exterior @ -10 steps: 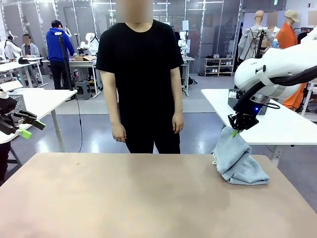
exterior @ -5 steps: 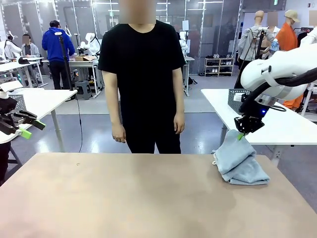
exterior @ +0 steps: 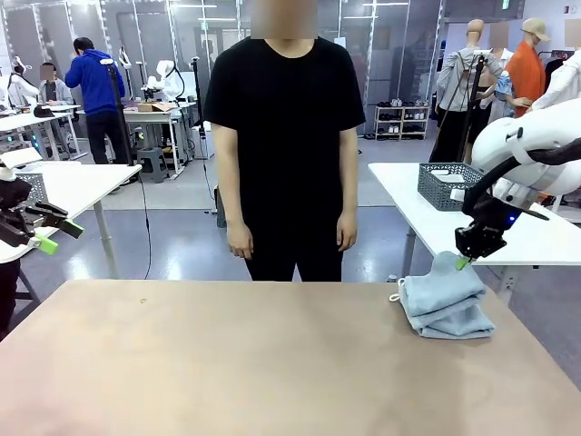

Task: Fold the towels and place them in the basket.
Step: Stack the folded Towel with hook on the right side of the table.

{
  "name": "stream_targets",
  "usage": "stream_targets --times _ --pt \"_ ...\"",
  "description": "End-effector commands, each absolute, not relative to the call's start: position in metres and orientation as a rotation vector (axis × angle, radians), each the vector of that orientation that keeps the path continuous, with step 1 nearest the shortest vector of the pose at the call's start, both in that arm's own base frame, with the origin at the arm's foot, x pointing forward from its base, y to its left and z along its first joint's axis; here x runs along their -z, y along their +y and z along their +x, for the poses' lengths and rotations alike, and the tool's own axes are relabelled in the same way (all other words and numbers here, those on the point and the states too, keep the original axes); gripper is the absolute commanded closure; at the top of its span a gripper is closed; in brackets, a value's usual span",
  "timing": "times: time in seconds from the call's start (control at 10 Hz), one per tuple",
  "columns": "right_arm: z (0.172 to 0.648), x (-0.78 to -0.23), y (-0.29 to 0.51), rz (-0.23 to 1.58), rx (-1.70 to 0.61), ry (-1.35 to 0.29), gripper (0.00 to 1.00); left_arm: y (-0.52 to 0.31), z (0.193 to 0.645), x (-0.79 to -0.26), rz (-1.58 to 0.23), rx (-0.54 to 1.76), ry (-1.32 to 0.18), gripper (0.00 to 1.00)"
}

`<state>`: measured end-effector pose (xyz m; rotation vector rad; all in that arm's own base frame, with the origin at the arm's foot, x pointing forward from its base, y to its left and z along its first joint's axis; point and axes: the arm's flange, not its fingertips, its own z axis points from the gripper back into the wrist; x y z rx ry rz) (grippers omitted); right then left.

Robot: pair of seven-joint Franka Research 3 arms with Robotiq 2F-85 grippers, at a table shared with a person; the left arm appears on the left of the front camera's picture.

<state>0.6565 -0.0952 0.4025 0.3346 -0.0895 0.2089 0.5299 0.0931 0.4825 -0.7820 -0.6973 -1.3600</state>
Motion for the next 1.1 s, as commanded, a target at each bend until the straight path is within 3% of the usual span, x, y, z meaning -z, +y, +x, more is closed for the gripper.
stream_targets --times 0.0,0.4,0.5,0.6,0.7,0.8,0.9,1.0 --pt "0.673 -0.389 -0.105 0.412 -0.295 -0.092 0.95 0.093 0.53 -0.483 -0.781 1.36 -0.696 0.0" --pt "0.682 -0.365 -0.118 0.448 -0.298 -0.066 0.95 0.093 0.53 -0.483 -0.781 1.36 -0.696 0.0" --pt "0.682 -0.364 -0.119 0.45 -0.276 -0.038 0.75 0.093 0.53 -0.483 -0.781 1.36 -0.696 0.0" --pt "0.682 -0.364 -0.12 0.448 -0.272 -0.037 0.75 0.093 0.53 -0.483 -0.781 1.36 -0.696 0.0" --pt "0.681 -0.366 -0.121 0.434 -0.262 -0.043 0.55 0.093 0.53 -0.483 -0.781 1.36 -0.696 0.0" --pt "0.68 -0.37 -0.123 0.423 -0.257 -0.048 0.71 0.093 0.53 -0.483 -0.781 1.36 -0.696 0.0" --pt "0.68 -0.375 -0.125 0.411 -0.25 -0.046 0.35 0.093 0.53 -0.483 -0.781 1.36 -0.696 0.0" --pt "0.677 -0.384 -0.129 0.39 -0.241 -0.042 0.51 0.093 0.53 -0.483 -0.781 1.36 -0.696 0.0"
